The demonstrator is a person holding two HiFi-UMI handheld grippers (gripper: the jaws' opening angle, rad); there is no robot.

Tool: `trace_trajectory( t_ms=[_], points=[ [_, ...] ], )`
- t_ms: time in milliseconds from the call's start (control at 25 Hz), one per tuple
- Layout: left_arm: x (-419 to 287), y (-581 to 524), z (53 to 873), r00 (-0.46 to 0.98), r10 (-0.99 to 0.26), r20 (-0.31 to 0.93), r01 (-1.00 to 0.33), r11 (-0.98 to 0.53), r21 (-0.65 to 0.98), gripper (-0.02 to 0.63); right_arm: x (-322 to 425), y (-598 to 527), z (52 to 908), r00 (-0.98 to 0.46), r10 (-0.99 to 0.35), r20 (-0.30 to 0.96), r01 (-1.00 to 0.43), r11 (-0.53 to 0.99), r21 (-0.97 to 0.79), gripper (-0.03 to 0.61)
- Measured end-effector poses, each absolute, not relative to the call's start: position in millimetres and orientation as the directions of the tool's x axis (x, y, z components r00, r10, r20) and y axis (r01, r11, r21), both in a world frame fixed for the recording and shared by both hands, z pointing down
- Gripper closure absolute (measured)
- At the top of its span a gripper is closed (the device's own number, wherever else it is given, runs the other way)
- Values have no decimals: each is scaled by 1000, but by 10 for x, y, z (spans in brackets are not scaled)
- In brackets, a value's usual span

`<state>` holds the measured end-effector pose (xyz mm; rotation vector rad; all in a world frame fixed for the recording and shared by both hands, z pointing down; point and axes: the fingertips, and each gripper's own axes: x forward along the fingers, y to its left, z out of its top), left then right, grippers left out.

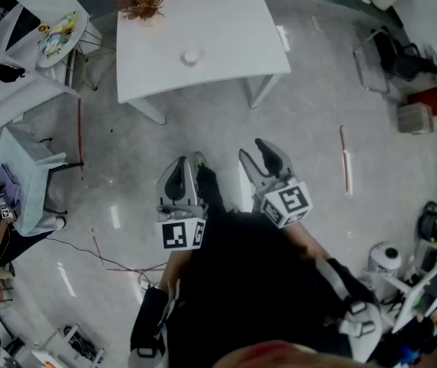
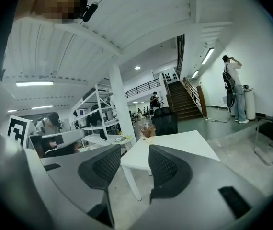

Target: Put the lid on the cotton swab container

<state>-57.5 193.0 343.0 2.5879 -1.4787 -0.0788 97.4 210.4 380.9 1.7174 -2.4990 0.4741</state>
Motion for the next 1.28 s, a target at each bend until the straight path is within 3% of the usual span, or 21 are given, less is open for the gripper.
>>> trace_trajectory(
  t_ms=[520, 1280],
  points=[
    [-944, 78, 3558, 574, -816, 64, -813, -559, 164, 607, 609, 261, 3813, -321, -913, 252, -935, 263, -238, 413],
    [-639, -980, 4244, 632, -760, 152, -774, -629, 74, 606, 890, -907, 4323, -303, -897, 322, -935, 214, -283, 413]
  ],
)
